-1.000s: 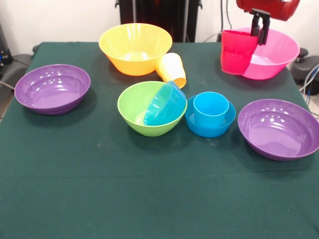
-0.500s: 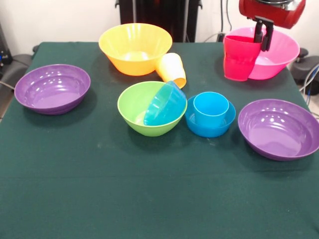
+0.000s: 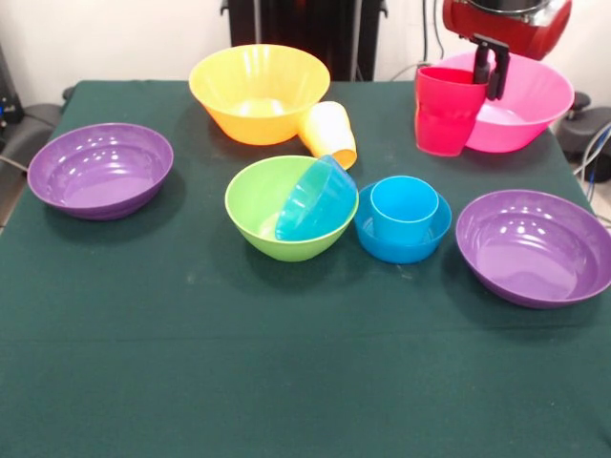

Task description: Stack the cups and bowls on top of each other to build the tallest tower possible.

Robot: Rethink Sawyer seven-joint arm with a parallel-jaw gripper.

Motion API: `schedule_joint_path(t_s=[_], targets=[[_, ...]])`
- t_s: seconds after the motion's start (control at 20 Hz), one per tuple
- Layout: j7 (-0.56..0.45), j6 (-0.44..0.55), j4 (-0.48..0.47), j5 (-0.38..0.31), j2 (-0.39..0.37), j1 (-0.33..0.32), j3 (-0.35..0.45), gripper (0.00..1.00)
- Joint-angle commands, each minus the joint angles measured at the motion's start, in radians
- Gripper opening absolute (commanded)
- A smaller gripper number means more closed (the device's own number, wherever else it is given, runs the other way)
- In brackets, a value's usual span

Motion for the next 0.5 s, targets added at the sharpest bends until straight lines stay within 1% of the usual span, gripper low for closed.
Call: schedule_joint_path(t_s=[0.05, 0.25, 0.5], targets=[[-0.139, 0.12, -0.077, -0.08, 0.08, -0.037, 0.081, 0.0], [-0.138, 0.132, -0.106, -0.085, 0.098, -0.036, 0.087, 0.0], [-0.133, 0.145, -0.103, -0.075, 0.085, -0.036, 0.092, 0.0]])
